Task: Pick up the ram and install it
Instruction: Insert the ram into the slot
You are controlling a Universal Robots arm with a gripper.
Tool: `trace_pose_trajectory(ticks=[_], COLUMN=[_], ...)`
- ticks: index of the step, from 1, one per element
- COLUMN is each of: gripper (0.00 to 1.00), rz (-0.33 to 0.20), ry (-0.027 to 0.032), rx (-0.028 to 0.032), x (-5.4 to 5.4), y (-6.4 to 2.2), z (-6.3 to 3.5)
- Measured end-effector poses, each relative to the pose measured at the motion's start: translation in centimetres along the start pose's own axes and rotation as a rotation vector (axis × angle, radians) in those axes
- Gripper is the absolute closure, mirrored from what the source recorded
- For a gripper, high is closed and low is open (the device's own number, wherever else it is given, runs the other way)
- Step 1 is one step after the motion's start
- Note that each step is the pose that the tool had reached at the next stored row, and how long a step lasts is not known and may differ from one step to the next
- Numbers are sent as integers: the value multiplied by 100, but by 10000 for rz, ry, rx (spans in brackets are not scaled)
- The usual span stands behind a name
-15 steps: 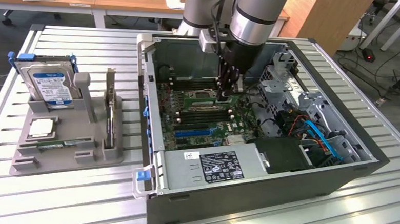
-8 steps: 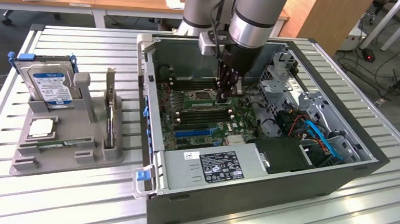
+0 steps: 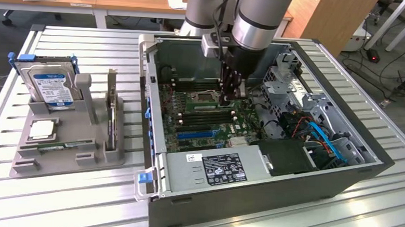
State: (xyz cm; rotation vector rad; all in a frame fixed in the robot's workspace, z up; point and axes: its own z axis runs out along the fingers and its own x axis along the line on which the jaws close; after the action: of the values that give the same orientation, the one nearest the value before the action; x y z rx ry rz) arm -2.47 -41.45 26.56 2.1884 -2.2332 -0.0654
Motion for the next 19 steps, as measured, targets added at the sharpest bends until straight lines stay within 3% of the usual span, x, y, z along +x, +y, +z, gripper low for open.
trace_pose_trajectory(ticks=[19], gripper=[89], rz=[0], ry=[0], rx=[0], x=[10], y=[-5], z=[112])
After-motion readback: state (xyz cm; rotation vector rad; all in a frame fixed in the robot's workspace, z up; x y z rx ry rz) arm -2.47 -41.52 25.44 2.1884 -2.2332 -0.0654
